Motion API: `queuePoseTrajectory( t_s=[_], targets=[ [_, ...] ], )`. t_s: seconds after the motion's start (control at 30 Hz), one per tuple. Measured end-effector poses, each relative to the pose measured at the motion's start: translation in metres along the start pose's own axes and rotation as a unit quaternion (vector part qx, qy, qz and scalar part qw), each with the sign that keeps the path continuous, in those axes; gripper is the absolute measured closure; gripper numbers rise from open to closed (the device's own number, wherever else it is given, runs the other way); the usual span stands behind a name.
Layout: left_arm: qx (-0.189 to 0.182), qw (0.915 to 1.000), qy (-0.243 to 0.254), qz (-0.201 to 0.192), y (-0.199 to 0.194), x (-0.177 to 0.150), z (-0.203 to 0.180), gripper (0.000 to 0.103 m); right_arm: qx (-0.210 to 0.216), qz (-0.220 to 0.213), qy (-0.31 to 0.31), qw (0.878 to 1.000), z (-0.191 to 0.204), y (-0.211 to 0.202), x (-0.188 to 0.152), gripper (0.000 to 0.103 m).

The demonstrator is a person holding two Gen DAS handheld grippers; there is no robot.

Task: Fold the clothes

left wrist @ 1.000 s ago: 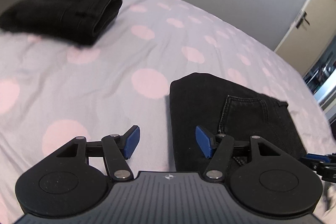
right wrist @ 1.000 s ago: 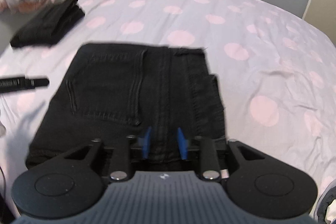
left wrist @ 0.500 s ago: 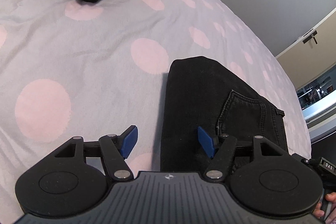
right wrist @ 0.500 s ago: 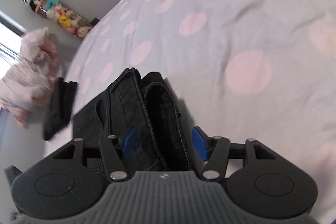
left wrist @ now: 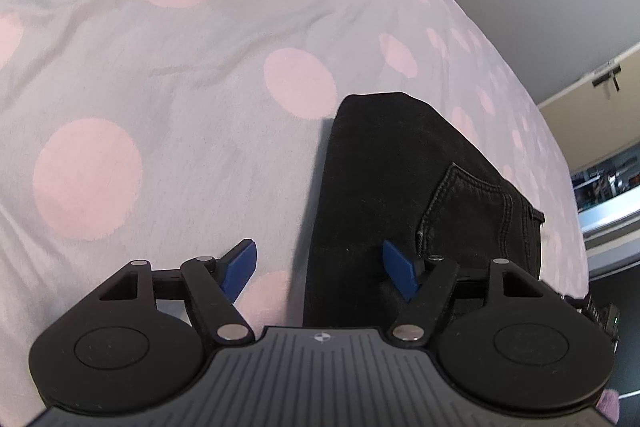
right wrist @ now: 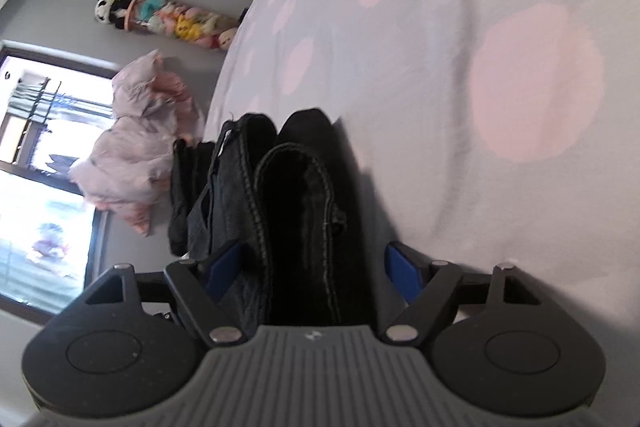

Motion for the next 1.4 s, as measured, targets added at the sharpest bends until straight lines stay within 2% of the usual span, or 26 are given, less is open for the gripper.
queuePoseTrajectory(
  t_s=[0.07,0.17,0.33,0.37,0.43,0.47,0.67,0.83,1.0,1.07,1.13,1.2,1.3,1.4],
  targets=[
    [-0.006,1.0000,0.005,0.004,0.002,0.000,-0.002,0.021,0.011,0.018,-0.002,1.000,0.001,0.010,0.001,0.027],
    [-0.017,0.9997,-0.006,0.015,0.012,-0.002,0.002,0.018,0.002,0.023,-0.015,1.000,0.009,0.020,-0.001,0.033],
    [-0.070,0.9953,-0.063,0.020,0.024,-0.007,0.017,0.018,0.002,0.011,-0.016,1.000,0.014,0.016,-0.006,0.046],
    [-0.078,0.9944,-0.069,0.018,0.026,-0.009,0.019,0.019,-0.002,0.008,-0.019,1.000,0.018,0.017,-0.007,0.048],
    [-0.101,0.9912,-0.084,0.017,0.030,-0.010,0.024,0.030,-0.012,0.001,-0.026,1.000,0.026,0.017,-0.009,0.051],
    [-0.116,0.9885,-0.094,0.018,0.032,-0.011,0.027,0.041,-0.017,-0.001,-0.029,0.999,0.029,0.015,-0.009,0.053],
    [-0.131,0.9877,-0.086,0.012,0.032,-0.011,0.031,0.051,-0.049,-0.015,-0.054,0.997,0.067,0.003,-0.018,0.057],
    [-0.157,0.9833,-0.093,0.002,0.028,-0.010,0.040,0.059,-0.075,-0.031,-0.089,0.993,0.113,-0.009,-0.033,0.060],
    [-0.180,0.9783,-0.099,-0.032,0.003,-0.003,0.052,0.062,-0.092,-0.044,-0.112,0.988,0.156,-0.013,-0.054,0.063],
    [-0.192,0.9750,-0.103,-0.047,-0.012,0.003,0.059,0.062,-0.084,-0.048,-0.117,0.988,0.175,-0.012,-0.059,0.063],
    [-0.191,0.9747,-0.102,-0.056,-0.032,0.015,0.068,0.063,-0.075,-0.051,-0.128,0.988,0.192,-0.008,-0.066,0.063],
    [-0.178,0.9781,-0.088,-0.061,-0.052,0.036,0.079,0.063,-0.065,-0.051,-0.130,0.988,0.209,0.007,-0.070,0.063],
    [-0.145,0.9856,-0.052,-0.070,-0.087,0.082,0.096,0.063,-0.047,-0.052,-0.122,0.990,0.231,0.038,-0.076,0.063],
    [-0.113,0.9893,-0.019,-0.090,-0.123,0.131,0.111,0.064,-0.023,-0.057,-0.099,0.993,0.250,0.082,-0.077,0.063]
  ],
)
Point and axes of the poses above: each gripper's, at about its wrist camera, not at the fingertips, and y roughly the way its jaws point, z to its left, x to its top, the point moved 1 cm from there along y, roughly the way its jaws point, and after that the axes turned 7 degrees about y, right-handed, at the moved point
